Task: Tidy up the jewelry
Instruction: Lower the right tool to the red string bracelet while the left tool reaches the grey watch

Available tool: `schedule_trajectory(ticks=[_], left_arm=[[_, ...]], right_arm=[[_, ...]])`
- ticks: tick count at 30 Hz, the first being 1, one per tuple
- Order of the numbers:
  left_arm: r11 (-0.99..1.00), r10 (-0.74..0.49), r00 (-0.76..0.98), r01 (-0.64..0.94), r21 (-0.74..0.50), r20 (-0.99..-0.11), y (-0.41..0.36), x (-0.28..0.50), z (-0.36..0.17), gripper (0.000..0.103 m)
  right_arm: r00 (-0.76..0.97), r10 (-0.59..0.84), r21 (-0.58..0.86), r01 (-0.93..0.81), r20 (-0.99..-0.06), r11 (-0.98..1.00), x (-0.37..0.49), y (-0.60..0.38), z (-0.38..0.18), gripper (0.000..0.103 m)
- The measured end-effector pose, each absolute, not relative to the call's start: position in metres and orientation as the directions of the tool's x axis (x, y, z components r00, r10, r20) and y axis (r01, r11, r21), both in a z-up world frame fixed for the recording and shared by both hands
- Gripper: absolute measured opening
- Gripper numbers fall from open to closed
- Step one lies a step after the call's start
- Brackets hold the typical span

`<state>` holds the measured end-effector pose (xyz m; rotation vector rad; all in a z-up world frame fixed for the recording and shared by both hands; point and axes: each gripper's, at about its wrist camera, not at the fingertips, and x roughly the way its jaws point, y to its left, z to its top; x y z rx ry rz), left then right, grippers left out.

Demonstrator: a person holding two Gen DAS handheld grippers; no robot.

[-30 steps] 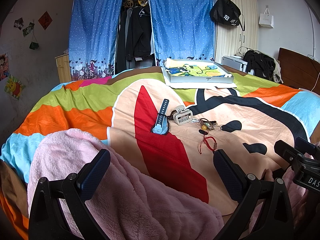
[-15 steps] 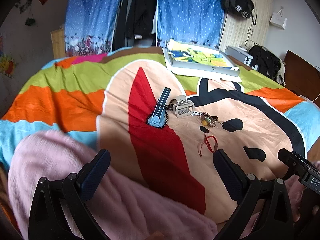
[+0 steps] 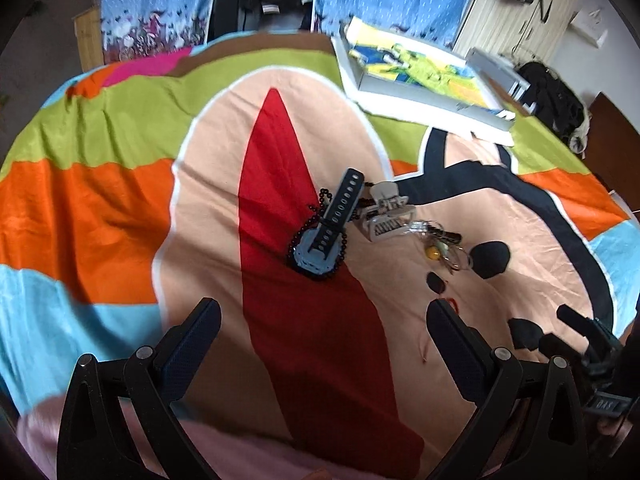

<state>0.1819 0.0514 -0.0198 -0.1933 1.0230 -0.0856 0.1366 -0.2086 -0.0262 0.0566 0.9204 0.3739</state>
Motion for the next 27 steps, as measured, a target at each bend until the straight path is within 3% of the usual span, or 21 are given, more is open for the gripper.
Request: schedule_trajectory(ticks=[7, 11, 15, 21, 27], left_arm=[[0.989, -0.132, 0.460, 0.005, -0.145, -0.878, 0.044, 0.224, -0.040, 0.100], [0.989, -0.128, 0.447, -0.008, -0.147, -0.885, 0.045, 0.237, -0.053, 0.093], [0.990, -0.105, 0.458, -0.035, -0.136, -0.883, 0.049, 0.246, -0.059, 0.076], [0.985, -0.130, 0.434, -0.044, -0.165, -0.892, 0.049, 0.256, -0.071, 0.059], [0.987, -0.129, 0.404, -0.035, -0.157, -0.906, 0.043, 0.261, -0.079, 0.037]], right_arm=[[0.426, 0.394, 0.271, -0.321, -0.815, 0.907, 0.171, -0.200, -0.061, 0.103], [0.368, 0.409, 0.281, -0.353, -0.835, 0.892, 0.182, -0.189, -0.077, 0.086], [0.328, 0.400, 0.261, -0.395, -0.856, 0.881, 0.193, -0.176, -0.090, 0.063], [0.280, 0.396, 0.269, -0.400, -0.874, 0.876, 0.205, -0.169, -0.109, 0.048], [0.260, 0.403, 0.289, -0.385, -0.878, 0.877, 0.218, -0.164, -0.119, 0.041]])
